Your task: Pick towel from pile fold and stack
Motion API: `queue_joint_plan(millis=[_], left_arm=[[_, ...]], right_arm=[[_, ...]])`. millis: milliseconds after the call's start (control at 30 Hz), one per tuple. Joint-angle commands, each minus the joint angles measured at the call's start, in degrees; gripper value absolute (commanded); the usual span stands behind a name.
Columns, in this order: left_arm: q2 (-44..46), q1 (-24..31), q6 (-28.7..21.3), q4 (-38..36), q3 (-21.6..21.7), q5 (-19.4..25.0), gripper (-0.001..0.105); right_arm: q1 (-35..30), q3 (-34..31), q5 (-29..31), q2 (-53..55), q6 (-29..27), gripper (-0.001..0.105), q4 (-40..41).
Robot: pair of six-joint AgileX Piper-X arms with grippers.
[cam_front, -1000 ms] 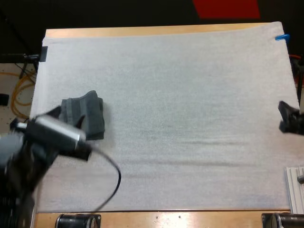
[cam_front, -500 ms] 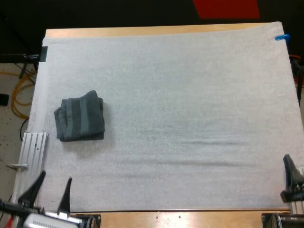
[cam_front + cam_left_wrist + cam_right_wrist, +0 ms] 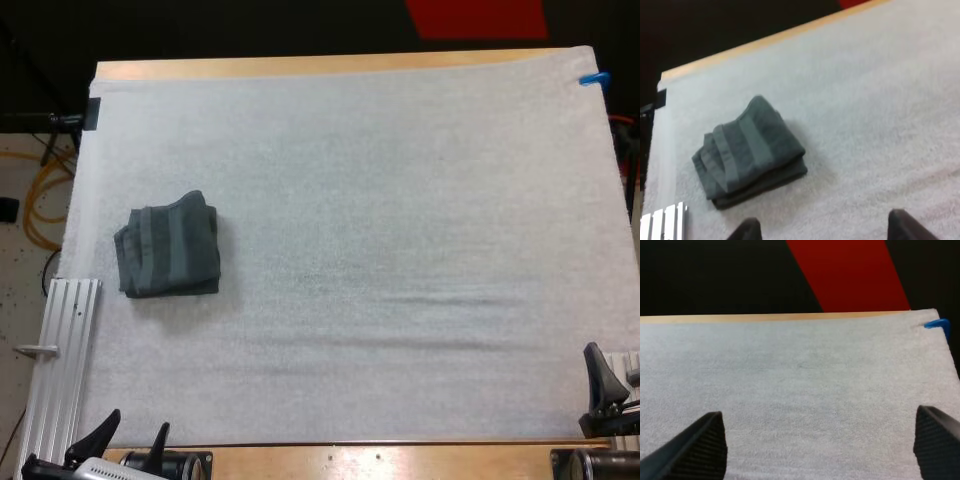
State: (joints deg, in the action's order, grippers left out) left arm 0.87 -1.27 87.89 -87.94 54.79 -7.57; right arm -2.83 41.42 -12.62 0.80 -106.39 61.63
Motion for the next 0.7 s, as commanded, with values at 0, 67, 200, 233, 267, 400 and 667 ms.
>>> queue_joint_plan(millis=[0, 67, 200, 233, 267, 400, 667], left_arm=[[8.1, 0.2, 0.6, -0.8, 0.2, 0.3, 0.051], [8.1, 0.1, 0.6, 0.8, 0.1, 0.6, 0.051], [8.1, 0.1, 0.6, 5.9, -1.1, 1.9, 0.051], [8.1, 0.1, 0.6, 7.5, -1.8, 2.0, 0.051], [8.0, 0.1, 0.7, 9.5, -3.1, 1.9, 0.051], [8.0, 0.1, 0.8, 14.5, -7.9, 1.8, 0.051], [7.9, 0.1, 4.9, 21.0, -20.6, 1.7, 0.051]], right_arm=[[-0.1, 0.1, -0.5, 2.3, 0.1, 0.075, -0.4], [-0.1, 0.1, -0.5, 2.3, 0.1, 0.075, -0.9], [-0.1, -0.2, -0.5, 2.3, -0.7, 0.075, -1.5], [-0.1, -0.6, -0.5, 2.3, -1.0, 0.075, -1.6], [-0.1, -1.2, -0.5, 2.3, -1.5, 0.075, -1.6], [-0.1, -3.8, -0.5, 2.3, -1.9, 0.075, -1.6], [-0.1, -9.1, -0.5, 2.2, -1.9, 0.075, -1.4]])
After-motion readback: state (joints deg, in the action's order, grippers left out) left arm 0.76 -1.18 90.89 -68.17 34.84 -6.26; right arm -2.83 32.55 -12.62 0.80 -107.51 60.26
